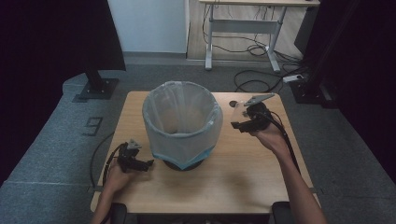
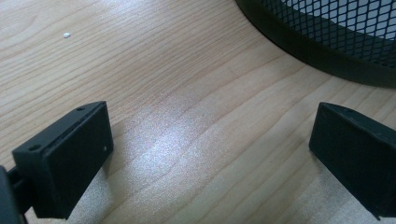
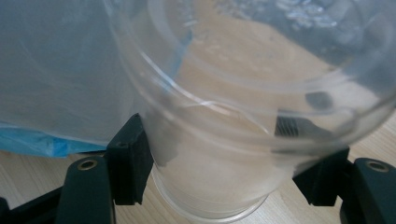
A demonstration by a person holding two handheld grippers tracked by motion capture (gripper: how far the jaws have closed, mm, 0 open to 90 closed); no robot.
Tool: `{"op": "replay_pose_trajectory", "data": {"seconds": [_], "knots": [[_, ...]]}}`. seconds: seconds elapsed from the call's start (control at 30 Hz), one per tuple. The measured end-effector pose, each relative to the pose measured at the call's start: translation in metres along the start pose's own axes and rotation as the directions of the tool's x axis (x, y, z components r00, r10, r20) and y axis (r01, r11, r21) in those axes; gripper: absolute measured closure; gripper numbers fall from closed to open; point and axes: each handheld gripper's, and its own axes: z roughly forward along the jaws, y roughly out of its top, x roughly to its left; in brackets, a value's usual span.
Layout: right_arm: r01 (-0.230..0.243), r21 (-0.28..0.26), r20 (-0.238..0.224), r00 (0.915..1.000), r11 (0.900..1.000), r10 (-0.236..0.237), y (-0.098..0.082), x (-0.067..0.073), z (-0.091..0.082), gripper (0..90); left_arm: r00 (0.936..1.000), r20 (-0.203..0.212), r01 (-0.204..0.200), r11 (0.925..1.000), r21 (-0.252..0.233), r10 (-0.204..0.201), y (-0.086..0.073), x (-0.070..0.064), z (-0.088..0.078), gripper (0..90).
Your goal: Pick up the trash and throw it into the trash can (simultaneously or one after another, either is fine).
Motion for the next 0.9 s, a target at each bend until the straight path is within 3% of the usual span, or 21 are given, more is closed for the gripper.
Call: {"op": "replay_pose_trajectory", "data": {"seconds": [0.9], "knots": [[-0.004,-0.06,-0.076,0.9971,0.998,-0.001,0.039,0.002,-0.044,30.3,1.0,0.002,0.0,1.0,0.0,0.0,0.0,0.0,0.0,0.0]]}}
